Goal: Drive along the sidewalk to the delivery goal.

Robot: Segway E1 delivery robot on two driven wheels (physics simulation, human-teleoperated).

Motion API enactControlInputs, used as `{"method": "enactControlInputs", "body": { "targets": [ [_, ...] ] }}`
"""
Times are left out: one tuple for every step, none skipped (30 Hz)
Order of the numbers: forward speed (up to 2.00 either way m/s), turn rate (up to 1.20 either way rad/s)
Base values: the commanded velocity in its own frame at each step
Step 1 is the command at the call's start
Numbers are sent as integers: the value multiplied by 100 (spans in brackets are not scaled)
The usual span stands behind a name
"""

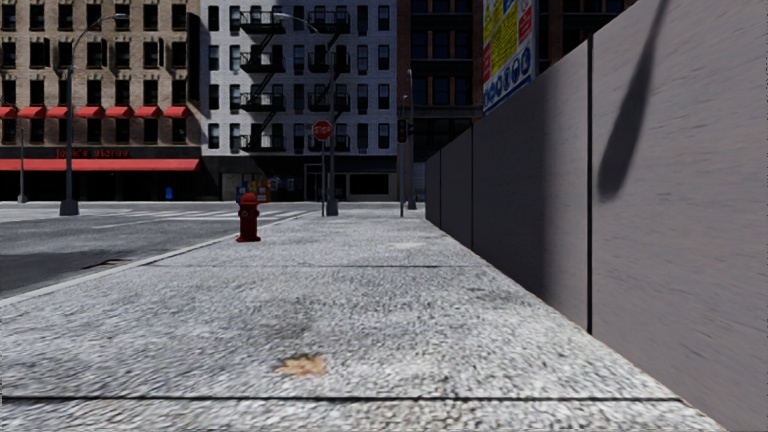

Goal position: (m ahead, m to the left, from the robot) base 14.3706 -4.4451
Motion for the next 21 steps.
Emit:
{"method": "enactControlInputs", "body": {
  "targets": [
    [200,0],
    [200,0],
    [200,0],
    [200,0],
    [200,0],
    [200,0],
    [200,0],
    [200,0],
    [200,0],
    [200,0],
    [200,0],
    [200,0],
    [200,0],
    [200,0],
    [200,0],
    [200,0],
    [200,0],
    [200,0],
    [200,0],
    [200,0],
    [200,0]
  ]
}}
